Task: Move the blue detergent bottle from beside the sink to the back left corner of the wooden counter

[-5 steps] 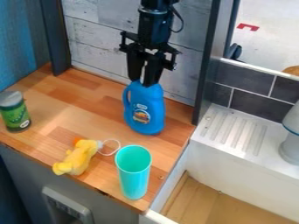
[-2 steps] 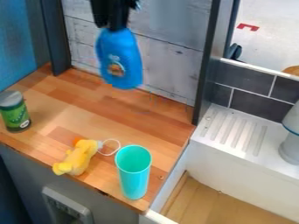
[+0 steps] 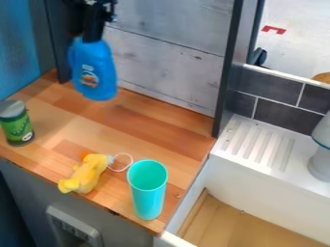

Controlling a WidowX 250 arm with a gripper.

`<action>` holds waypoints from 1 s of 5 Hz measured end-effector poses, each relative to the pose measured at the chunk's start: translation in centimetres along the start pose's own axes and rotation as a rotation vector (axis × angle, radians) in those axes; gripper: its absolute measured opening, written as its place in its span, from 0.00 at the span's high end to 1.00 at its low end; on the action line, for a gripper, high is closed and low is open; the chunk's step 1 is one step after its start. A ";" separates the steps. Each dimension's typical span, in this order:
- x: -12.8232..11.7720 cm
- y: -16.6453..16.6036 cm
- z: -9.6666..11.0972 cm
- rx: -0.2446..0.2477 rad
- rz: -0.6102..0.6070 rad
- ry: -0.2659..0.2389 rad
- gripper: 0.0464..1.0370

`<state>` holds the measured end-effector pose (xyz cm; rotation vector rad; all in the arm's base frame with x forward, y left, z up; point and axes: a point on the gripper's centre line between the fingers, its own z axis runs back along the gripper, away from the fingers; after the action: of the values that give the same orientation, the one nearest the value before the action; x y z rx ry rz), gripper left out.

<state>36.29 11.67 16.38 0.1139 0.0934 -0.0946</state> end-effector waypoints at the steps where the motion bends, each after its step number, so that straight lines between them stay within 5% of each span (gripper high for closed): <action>1: 0.1 2.1 -0.7 0.009 0.024 0.016 0.59; 5: 1.5 8.9 -5.1 -0.042 0.135 0.023 0.59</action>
<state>38.21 20.94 12.17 0.0787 0.1099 0.0430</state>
